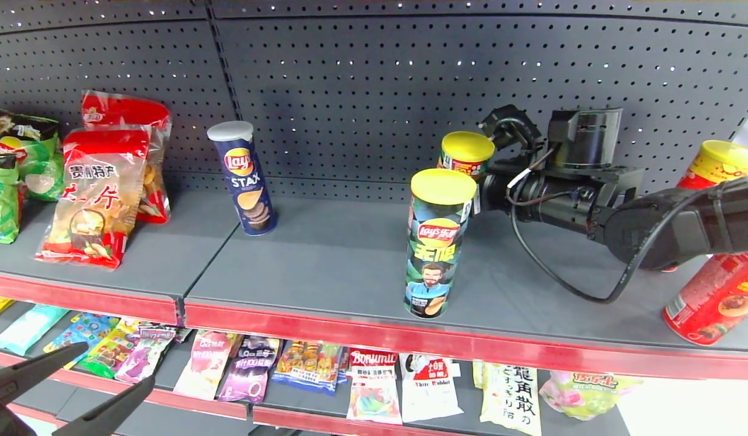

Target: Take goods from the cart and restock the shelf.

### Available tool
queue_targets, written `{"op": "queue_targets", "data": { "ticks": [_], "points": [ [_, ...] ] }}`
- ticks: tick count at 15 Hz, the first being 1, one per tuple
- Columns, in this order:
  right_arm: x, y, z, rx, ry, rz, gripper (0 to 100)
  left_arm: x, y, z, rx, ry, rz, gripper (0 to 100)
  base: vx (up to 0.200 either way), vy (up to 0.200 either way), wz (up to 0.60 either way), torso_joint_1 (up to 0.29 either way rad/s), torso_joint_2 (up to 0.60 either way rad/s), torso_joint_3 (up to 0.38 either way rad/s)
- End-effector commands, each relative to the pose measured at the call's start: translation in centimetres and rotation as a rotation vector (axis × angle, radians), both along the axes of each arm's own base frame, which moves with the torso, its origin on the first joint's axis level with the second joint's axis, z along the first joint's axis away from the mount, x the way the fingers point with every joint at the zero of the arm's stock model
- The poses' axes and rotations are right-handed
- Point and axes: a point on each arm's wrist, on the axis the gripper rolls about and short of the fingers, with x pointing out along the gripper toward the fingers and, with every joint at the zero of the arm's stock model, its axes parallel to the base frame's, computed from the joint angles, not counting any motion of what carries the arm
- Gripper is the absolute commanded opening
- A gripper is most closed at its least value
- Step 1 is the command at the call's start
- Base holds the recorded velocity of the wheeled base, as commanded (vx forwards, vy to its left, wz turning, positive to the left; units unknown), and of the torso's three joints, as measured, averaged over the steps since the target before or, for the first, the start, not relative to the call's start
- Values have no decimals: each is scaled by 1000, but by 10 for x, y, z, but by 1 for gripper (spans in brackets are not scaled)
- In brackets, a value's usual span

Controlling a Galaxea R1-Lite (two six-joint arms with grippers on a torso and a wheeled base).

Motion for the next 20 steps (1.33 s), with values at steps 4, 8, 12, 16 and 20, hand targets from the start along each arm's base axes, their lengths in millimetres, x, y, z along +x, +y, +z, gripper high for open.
{"op": "queue_targets", "data": {
  "ticks": [4, 8, 12, 16, 20],
  "points": [
    [-3, 1, -4, -9, 12, 7, 100, -1, 0, 0, 0, -5, 1, 100, 0, 0, 0, 0, 0, 0],
    [-4, 1, 0, -3, -1, 9, 100, -1, 0, 0, 0, -7, 1, 100, 0, 0, 0, 0, 0, 0],
    [-28, -11, 10, 3, -6, -1, 100, 0, 0, 1, 1, -4, -1, 100, 0, 0, 0, 0, 0, 0],
    [-50, -28, 10, -3, 9, -29, 100, 1, 0, 0, 1, 0, -3, 100, 0, 0, 0, 0, 0, 0],
    [-74, -48, 5, -13, 33, -69, 100, 8, -1, 3, 3, 11, -1, 100, 0, 0, 0, 0, 0, 0]
  ]
}}
